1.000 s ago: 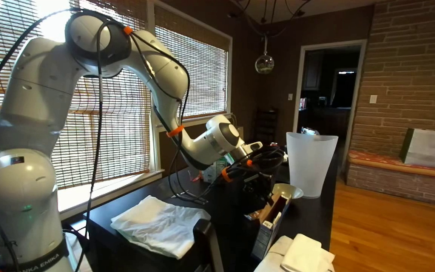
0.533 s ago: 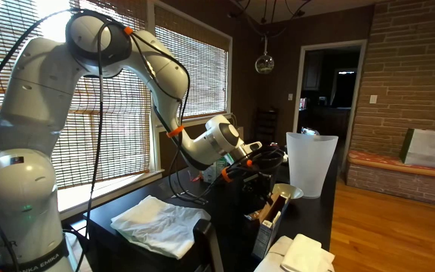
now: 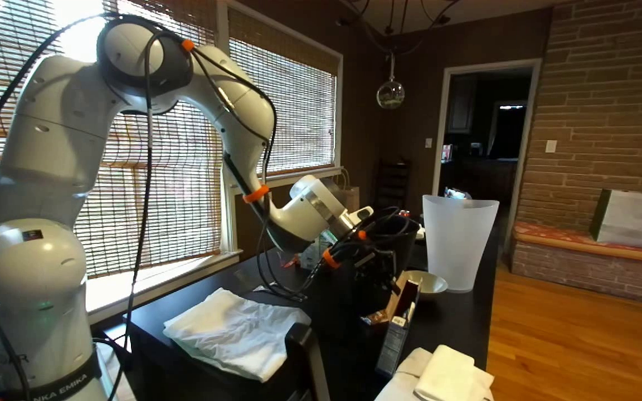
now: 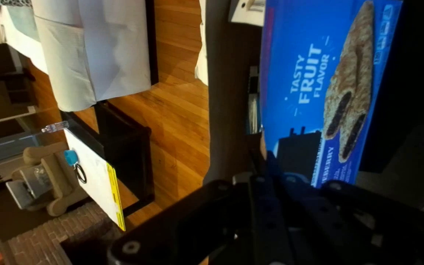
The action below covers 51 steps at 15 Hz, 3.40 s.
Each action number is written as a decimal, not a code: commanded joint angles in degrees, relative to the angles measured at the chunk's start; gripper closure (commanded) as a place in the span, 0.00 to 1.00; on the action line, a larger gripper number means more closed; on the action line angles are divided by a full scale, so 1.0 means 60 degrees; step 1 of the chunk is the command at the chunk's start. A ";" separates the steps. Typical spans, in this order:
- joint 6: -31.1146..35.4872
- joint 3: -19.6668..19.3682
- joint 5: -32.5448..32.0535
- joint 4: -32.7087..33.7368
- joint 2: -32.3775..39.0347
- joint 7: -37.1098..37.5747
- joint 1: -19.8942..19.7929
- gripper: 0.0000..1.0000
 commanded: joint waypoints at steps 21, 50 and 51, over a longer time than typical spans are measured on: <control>-0.3779 0.3075 -0.3182 -0.1159 -0.0336 0.3226 -0.1428 1.00; -0.4399 0.3574 -0.3687 -0.1382 -0.0285 0.3463 -0.1608 0.05; -0.4400 0.3574 -0.3701 -0.1374 -0.0292 0.3465 -0.1607 0.01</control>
